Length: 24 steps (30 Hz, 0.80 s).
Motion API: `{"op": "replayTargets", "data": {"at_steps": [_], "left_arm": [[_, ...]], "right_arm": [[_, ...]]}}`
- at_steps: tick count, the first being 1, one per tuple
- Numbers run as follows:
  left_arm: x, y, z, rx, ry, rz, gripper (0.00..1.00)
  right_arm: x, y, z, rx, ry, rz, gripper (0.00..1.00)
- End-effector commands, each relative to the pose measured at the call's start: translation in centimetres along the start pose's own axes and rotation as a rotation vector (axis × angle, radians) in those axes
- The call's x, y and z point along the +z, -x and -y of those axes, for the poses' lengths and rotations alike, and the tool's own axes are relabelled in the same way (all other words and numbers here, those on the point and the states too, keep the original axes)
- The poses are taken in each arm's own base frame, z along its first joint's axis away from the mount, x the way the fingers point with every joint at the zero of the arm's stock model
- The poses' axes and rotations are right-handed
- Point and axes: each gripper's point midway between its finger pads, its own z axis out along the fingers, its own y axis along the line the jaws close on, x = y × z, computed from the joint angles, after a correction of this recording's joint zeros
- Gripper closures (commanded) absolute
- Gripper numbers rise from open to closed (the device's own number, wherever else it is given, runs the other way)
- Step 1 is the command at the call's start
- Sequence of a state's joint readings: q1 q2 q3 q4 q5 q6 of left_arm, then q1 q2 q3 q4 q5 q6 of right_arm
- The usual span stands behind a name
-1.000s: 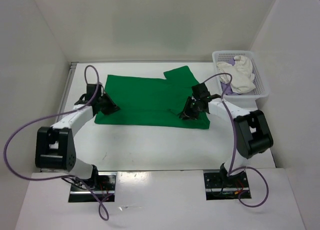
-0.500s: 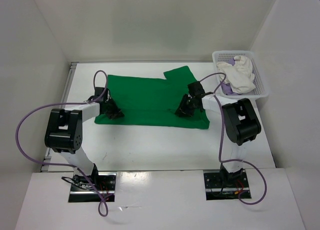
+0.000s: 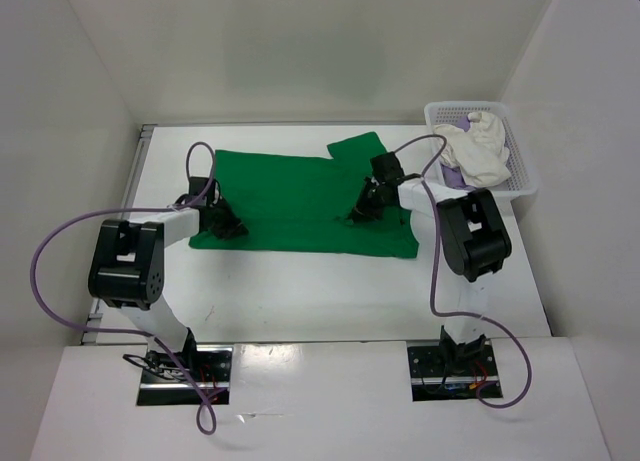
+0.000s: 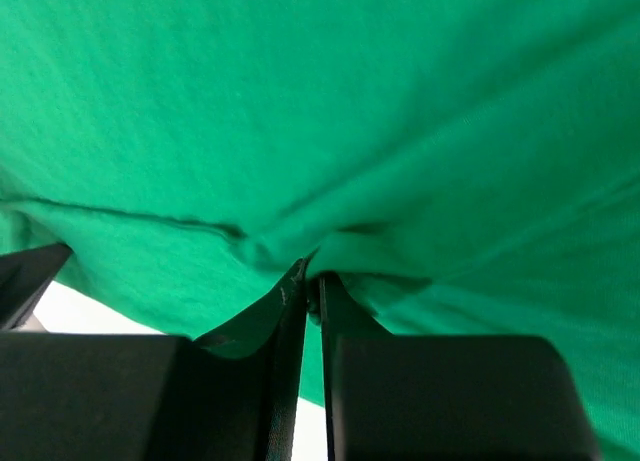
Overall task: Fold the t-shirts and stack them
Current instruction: Fold the flattened tshirt in 1/3 of the way
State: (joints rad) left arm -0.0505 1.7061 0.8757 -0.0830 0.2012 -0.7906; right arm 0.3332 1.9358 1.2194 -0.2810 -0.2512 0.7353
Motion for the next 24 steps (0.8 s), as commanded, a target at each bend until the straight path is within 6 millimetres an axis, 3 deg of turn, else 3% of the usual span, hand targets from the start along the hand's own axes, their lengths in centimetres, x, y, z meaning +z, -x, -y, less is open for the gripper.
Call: {"op": "replayTargets", "data": {"at_steps": [1,3,5,7,8,9,10,11,12,13,17,18,19,20,21,22,24], "left_arm": [[-1.1,0.4,-0.4,0.009,0.019,0.035,0.88],[-1.3,0.5,-0.8,0.002,0.022,0.039,0.88],[-1.5,0.2,-0.7,-0.009,0.014,0.035,0.88],[-1.7,0.2,-0.6,-0.008,0.013,0.036,0.88],[-2.1,0.6,-0.2,-0.006,0.007,0.043,0.88],[-2.5,1.1,0.4,-0.001,-0.006,0.058,0.88],[-2.5,0.9,0.2,-0.004,0.000,0.051,0.88],[-3.2,1.3,0.8,0.002,-0.017,0.071,0.88],[-3.4,1.3,0.9,-0.006,-0.018,0.072,0.87],[-3.7,1.5,1.1,-0.004,-0.025,0.080,0.87],[-4.8,2.0,2.0,-0.004,-0.052,0.110,0.87],[-4.8,2.0,2.0,-0.004,-0.052,0.110,0.87],[-4.8,1.9,2.1,-0.004,-0.060,0.103,0.87],[-4.8,1.9,2.1,-0.004,-0.060,0.103,0.87],[-4.8,1.9,2.1,-0.004,-0.060,0.103,0.87],[-4.4,1.5,1.9,-0.005,-0.061,0.088,0.87],[-4.2,1.2,2.2,-0.015,-0.079,0.068,0.87]], "right_arm": [[-0.4,2.3,-2.1,-0.034,0.031,0.052,0.87],[0.9,2.1,-2.0,-0.028,0.027,0.017,0.91],[1.6,4.2,-4.7,-0.042,0.090,0.023,0.94],[2.2,5.5,-5.8,-0.043,0.092,0.024,0.92],[2.4,6.7,-6.6,-0.039,0.074,0.030,0.89],[2.4,6.8,-7.2,-0.075,0.068,0.028,0.83],[1.7,7.2,-8.3,-0.096,0.072,0.038,0.68],[1.6,7.4,-8.2,-0.105,0.059,0.048,0.61],[1.3,7.2,-8.6,-0.128,0.060,0.057,0.58],[1.3,6.8,-7.9,-0.125,0.042,0.058,0.53],[-1.2,6.6,-6.7,-0.138,0.003,0.124,0.49],[-1.2,5.5,-5.5,-0.133,-0.015,0.105,0.52],[-1.6,5.2,-5.3,-0.135,-0.007,0.114,0.65],[-3.0,5.1,-5.7,-0.141,0.013,0.136,0.71],[-2.7,3.3,-4.2,-0.133,-0.003,0.096,0.79],[-2.9,2.5,-4.3,-0.133,0.013,0.089,0.91],[-3.1,-0.4,-3.4,-0.150,0.015,0.047,0.96]]}}
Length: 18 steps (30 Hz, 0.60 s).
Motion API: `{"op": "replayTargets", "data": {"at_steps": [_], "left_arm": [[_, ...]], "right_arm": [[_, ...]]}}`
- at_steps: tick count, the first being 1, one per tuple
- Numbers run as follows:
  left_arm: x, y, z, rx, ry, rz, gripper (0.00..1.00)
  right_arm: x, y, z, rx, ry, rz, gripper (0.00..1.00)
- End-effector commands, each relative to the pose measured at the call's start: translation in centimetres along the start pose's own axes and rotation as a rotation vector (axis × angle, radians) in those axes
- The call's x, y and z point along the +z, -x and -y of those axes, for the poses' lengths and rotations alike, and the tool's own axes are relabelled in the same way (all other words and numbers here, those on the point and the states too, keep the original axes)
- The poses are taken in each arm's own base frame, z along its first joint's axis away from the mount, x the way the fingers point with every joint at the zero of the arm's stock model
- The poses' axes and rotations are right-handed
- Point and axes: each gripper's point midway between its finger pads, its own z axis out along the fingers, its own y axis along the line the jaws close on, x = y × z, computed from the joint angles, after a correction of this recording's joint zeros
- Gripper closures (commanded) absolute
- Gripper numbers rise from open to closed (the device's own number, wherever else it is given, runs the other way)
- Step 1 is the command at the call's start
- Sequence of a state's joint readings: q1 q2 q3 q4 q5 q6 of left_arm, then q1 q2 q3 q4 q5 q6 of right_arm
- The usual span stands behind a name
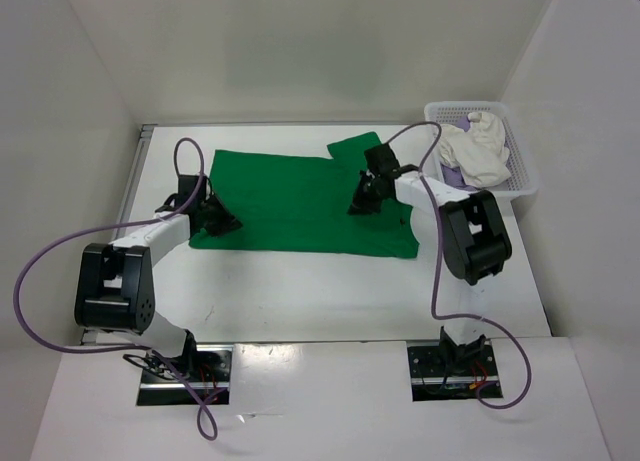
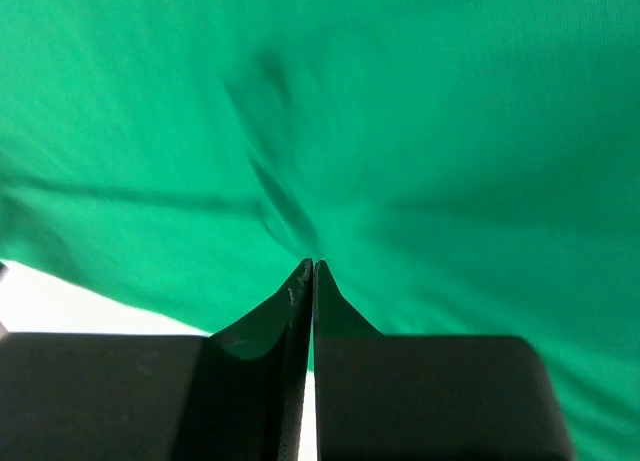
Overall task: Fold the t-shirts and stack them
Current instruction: Fold the flattened tshirt in 1/3 of the way
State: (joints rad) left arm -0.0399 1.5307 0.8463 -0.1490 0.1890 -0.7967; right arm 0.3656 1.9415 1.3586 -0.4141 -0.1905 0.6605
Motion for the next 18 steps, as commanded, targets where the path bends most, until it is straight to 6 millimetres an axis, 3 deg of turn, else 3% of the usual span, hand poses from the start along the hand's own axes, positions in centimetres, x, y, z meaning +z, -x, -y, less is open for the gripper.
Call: {"op": "replayTargets", "data": {"at_steps": [1,4,6,8,11,13,15,18], "left_arm": [[-0.1,0.1,1.1,-0.043,-0.048,-0.013,0.87],[0.0,-1.3,4.0,0.017,-0.094,-0.028,0.88],[0.4,-2.0,5.6,0.077,-0.089,-0.030,0.88],[1.6,-2.4,5.7,0.093,-0.080,-0.061,0.88],[3.5,-3.7,4.4,0.091,-0.046,-0.126,0.88],[4.7,-5.2,2.5,0.077,0.007,-0.179,0.88],[5.2,-7.1,0.0,0.059,0.058,-0.242,0.88],[5.0,-8.8,-1.3,0.055,0.092,-0.314,0.88]], "right_arm": [[-1.7,-3.2,-1.9,-0.074,0.059,0.007,0.96],[-0.7,-6.4,-3.0,-0.119,0.068,-0.045,0.99],[0.1,-6.8,-4.4,-0.144,0.080,-0.056,1.00],[0.3,-6.8,-5.8,-0.164,0.101,-0.052,1.00],[1.4,-7.4,-6.2,-0.174,0.082,-0.057,1.00],[2.1,-8.0,-5.9,-0.172,0.062,-0.067,1.00],[2.8,-9.4,-4.8,-0.175,0.041,-0.094,1.00],[3.3,-11.0,-3.1,-0.179,0.003,-0.122,1.00]]}}
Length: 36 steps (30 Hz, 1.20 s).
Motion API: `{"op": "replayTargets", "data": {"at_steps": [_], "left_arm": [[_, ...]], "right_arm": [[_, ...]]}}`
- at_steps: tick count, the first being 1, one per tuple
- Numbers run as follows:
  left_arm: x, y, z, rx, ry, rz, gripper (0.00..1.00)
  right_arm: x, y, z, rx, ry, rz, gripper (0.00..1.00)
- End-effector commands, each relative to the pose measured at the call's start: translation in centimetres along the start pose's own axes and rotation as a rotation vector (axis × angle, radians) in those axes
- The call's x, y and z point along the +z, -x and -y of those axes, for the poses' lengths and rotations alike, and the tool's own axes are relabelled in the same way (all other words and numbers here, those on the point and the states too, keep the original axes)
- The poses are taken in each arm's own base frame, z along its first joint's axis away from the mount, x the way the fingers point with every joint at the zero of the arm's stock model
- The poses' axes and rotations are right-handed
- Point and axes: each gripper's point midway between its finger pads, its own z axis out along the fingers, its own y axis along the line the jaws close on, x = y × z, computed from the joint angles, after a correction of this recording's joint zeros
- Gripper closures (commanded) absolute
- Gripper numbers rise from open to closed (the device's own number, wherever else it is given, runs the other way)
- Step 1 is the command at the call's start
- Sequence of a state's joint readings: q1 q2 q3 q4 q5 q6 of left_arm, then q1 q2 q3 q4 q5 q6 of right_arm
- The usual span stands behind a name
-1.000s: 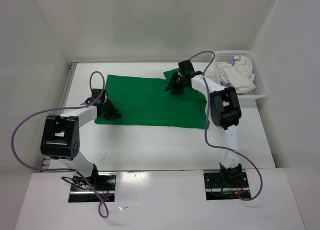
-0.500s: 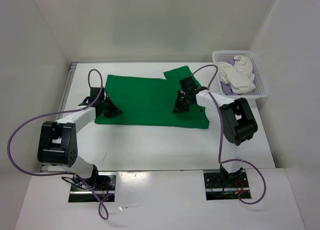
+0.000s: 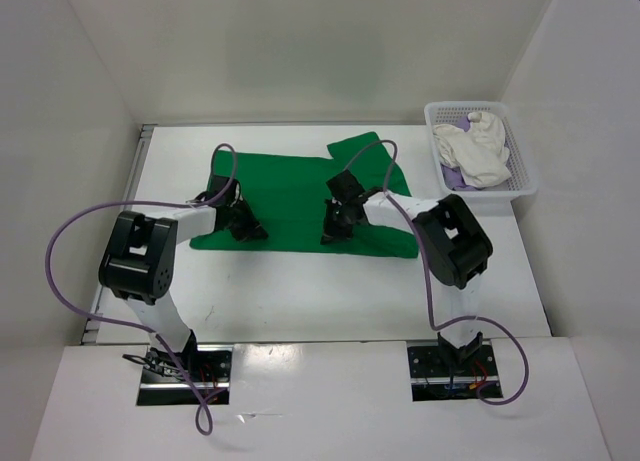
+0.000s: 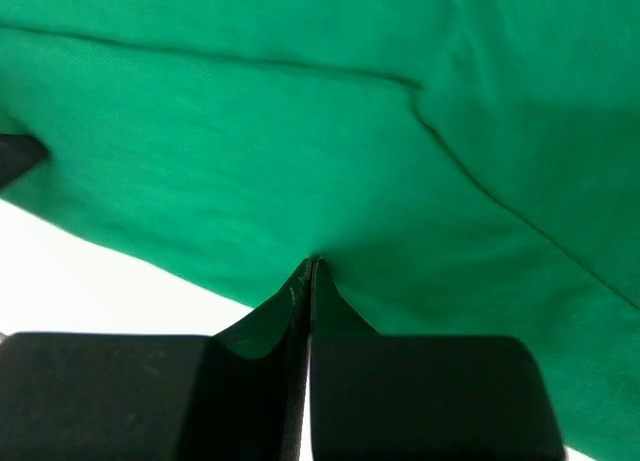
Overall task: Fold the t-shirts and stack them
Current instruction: Fold the flattened tshirt in 1/3 of the way
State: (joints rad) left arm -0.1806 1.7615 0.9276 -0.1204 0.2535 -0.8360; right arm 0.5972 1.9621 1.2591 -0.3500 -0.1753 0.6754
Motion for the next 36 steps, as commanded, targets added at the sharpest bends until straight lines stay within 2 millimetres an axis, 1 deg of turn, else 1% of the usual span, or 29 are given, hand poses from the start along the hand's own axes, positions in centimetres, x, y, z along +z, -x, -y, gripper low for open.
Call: {"op": "replayTargets", "data": {"at_steps": [1,3,4,5,9,10,11,12,13,14,15,17,18,19,20,21,23,24,25,26,27,28,29,30,31,32,33,34,36], "left_arm": [[0.6,-3.5,-3.8,0.010,0.113,-0.128,0.88],[-0.3,-4.2,-4.5,0.011,0.147,-0.145,0.88],[-0.7,-4.7,-5.3,0.007,0.160,-0.155,0.88],[-1.4,-4.7,-4.8,0.012,0.136,-0.146,0.88],[-3.7,-7.3,-6.2,-0.010,0.165,-0.177,0.88],[-4.1,-7.9,-6.6,-0.013,0.171,-0.184,0.88],[-4.8,-9.2,-7.5,-0.020,0.187,-0.202,0.88],[-5.1,-9.7,-8.0,-0.022,0.201,-0.205,0.88],[-7.0,-10.7,-6.5,-0.021,0.151,-0.181,0.88],[-7.5,-10.2,-5.8,-0.010,0.125,-0.153,0.86],[-7.6,-9.8,-6.0,-0.014,0.131,-0.132,0.85],[-7.8,-7.4,-5.6,-0.019,0.118,-0.088,0.82],[-8.4,-4.6,-4.0,-0.010,0.083,-0.030,0.81],[-8.8,-2.9,-3.1,-0.004,0.065,0.004,0.81],[-8.9,-1.2,-2.3,0.000,0.050,0.037,0.81],[-10.3,2.8,-0.8,-0.003,0.011,0.128,0.79],[-10.6,6.7,-0.5,-0.031,-0.002,0.196,0.79],[-10.7,8.3,-0.5,-0.051,-0.008,0.209,0.79],[-10.8,10.5,-1.3,-0.087,-0.014,0.232,0.84],[-9.8,12.6,-1.5,-0.135,-0.030,0.267,0.87],[-9.7,13.8,-1.5,-0.158,-0.044,0.296,0.91],[-8.9,15.2,-3.4,-0.197,0.006,0.338,1.00],[-9.1,17.0,-3.4,-0.202,0.021,0.389,1.00],[-8.9,18.2,-4.4,-0.215,0.054,0.422,1.00],[-7.6,18.8,-5.8,-0.232,0.110,0.426,1.00],[-7.6,19.7,-7.1,-0.247,0.140,0.432,1.00],[-7.8,21.2,-6.6,-0.232,0.137,0.458,0.97],[-7.1,21.6,-8.2,-0.256,0.184,0.459,0.91],[-7.0,22.7,-8.9,-0.263,0.194,0.488,0.75]], "right_arm": [[1.2,-1.3,1.3,-0.005,-0.040,0.005,1.00],[0.8,-2.3,1.5,-0.013,-0.042,-0.006,1.00],[0.9,-3.6,2.0,-0.020,-0.055,-0.029,1.00],[0.4,-3.8,2.1,-0.021,-0.052,-0.026,1.00],[-0.6,-6.2,2.9,-0.034,-0.051,-0.056,1.00],[-0.7,-7.1,3.6,-0.031,-0.064,-0.070,1.00],[-1.1,-7.3,3.5,-0.032,-0.053,-0.071,1.00],[-1.3,-8.6,3.7,-0.039,-0.052,-0.104,1.00],[-2.5,-10.8,2.6,-0.053,-0.021,-0.147,1.00],[-2.6,-11.2,2.6,-0.049,-0.027,-0.159,1.00],[-2.9,-11.7,1.8,-0.062,-0.004,-0.168,1.00],[-3.4,-11.0,1.3,-0.073,-0.003,-0.155,1.00],[-3.9,-10.4,1.1,-0.085,-0.013,-0.142,0.99],[-4.6,-8.2,-0.4,-0.093,0.010,-0.096,0.97],[-5.1,-6.5,-0.7,-0.102,0.017,-0.071,0.95],[-6.5,-4.3,-2.3,-0.114,0.046,-0.029,0.91],[-7.8,-2.2,-3.6,-0.127,0.083,0.003,0.84],[-8.3,-0.6,-3.7,-0.136,0.092,0.036,0.83],[-9.1,1.0,-4.6,-0.144,0.115,0.076,0.83],[-9.1,1.7,-4.5,-0.144,0.120,0.081,0.84],[-9.5,2.9,-4.2,-0.138,0.120,0.106,0.91],[-9.6,3.7,-4.7,-0.135,0.146,0.111,0.99],[-9.3,4.0,-4.2,-0.124,0.137,0.109,1.00],[-9.7,5.2,-4.2,-0.126,0.146,0.140,1.00],[-10.0,5.5,-4.8,-0.130,0.163,0.144,1.00],[-10.0,6.1,-4.3,-0.129,0.157,0.152,1.00],[-10.4,7.1,-4.0,-0.128,0.156,0.171,1.00],[-10.5,7.2,-3.9,-0.122,0.162,0.169,1.00],[-10.7,7.7,-3.6,-0.122,0.180,0.172,1.00]]}}
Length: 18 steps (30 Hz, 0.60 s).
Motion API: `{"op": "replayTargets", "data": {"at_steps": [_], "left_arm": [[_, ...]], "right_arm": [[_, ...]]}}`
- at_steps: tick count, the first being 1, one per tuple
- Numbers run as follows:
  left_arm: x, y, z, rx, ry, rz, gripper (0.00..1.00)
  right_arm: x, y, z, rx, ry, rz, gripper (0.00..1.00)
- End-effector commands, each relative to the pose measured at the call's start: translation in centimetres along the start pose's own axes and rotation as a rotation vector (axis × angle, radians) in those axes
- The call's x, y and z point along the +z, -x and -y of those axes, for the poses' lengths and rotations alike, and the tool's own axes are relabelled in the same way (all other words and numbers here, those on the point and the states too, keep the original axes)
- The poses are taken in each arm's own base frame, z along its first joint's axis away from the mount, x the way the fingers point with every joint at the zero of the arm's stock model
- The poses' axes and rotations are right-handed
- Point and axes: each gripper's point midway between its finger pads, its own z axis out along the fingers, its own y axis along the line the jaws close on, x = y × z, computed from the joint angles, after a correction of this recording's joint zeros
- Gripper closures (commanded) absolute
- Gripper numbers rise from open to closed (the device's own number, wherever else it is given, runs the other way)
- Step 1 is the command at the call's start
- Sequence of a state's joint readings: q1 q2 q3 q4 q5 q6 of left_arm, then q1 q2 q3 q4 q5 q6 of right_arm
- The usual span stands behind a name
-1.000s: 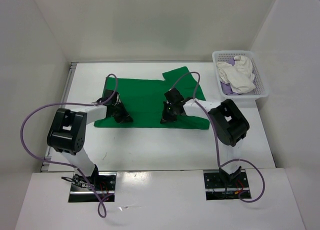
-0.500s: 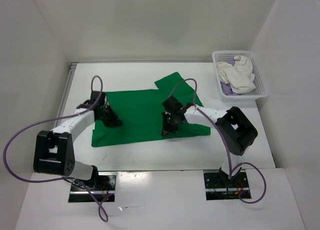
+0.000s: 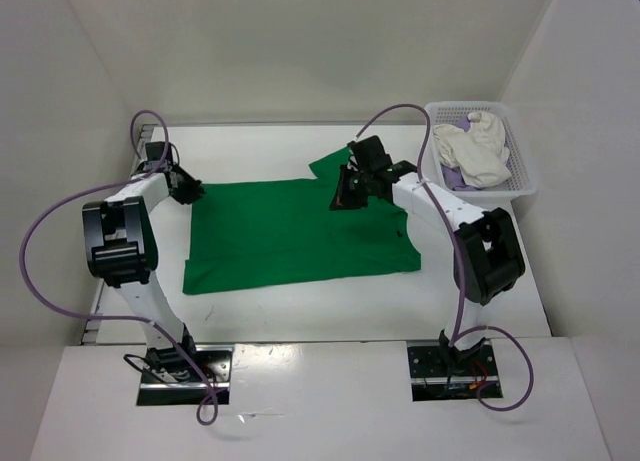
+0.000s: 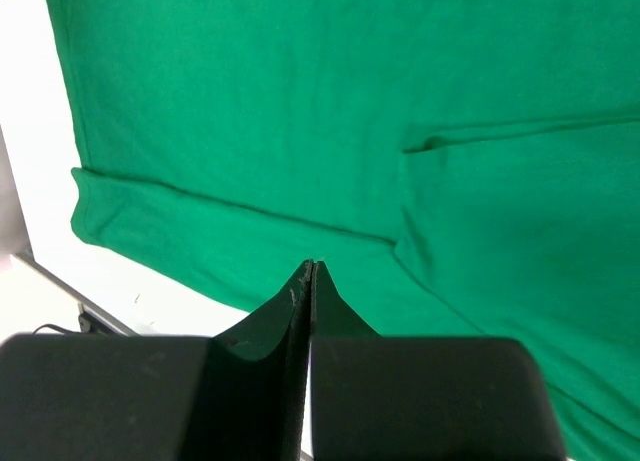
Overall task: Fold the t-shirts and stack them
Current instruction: Fold the flattened tshirt in 1/3 of the way, then grap the side of the flattened tshirt furthest away from the robot with both arms
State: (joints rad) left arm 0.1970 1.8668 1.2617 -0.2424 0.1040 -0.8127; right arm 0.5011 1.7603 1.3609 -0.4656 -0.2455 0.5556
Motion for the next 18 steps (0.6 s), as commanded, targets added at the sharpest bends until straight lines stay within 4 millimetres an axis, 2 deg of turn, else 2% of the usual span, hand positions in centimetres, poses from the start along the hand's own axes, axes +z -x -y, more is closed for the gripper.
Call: {"op": "replayTargets", "data": {"at_steps": [1,2,4,6,7,9,12,14,18], "left_arm": [[0.9,4.1,0.0,-0.006,0.036,0.126,0.64],[1.0,5.1,0.2,-0.006,0.042,0.158,0.60],[2.3,5.5,-0.9,-0.016,0.082,0.155,0.56],[2.9,6.1,-0.4,-0.015,0.080,0.158,0.54],[3.6,6.2,-0.8,-0.016,0.097,0.159,0.53],[3.7,6.6,-0.8,-0.006,0.105,0.164,0.52],[5.1,6.7,-1.1,0.011,0.115,0.153,0.53],[5.3,6.4,-1.2,0.011,0.119,0.135,0.60],[6.0,5.7,-1.4,0.010,0.113,0.107,0.60]], "right_arm": [[-1.0,2.0,-0.5,-0.032,0.045,0.026,1.00],[-1.1,2.2,-0.4,-0.026,0.051,0.024,1.00],[-0.6,1.7,-0.1,-0.031,0.053,0.010,1.00],[-0.5,1.3,0.0,-0.029,0.059,-0.004,1.00],[0.0,0.9,0.4,-0.026,0.054,-0.013,1.00],[0.1,0.6,0.4,-0.025,0.061,-0.021,1.00],[0.3,0.3,0.5,-0.024,0.068,-0.027,1.00],[0.6,0.2,0.9,-0.022,0.053,-0.028,1.00],[0.7,1.1,0.9,-0.018,0.054,-0.015,1.00]]}}
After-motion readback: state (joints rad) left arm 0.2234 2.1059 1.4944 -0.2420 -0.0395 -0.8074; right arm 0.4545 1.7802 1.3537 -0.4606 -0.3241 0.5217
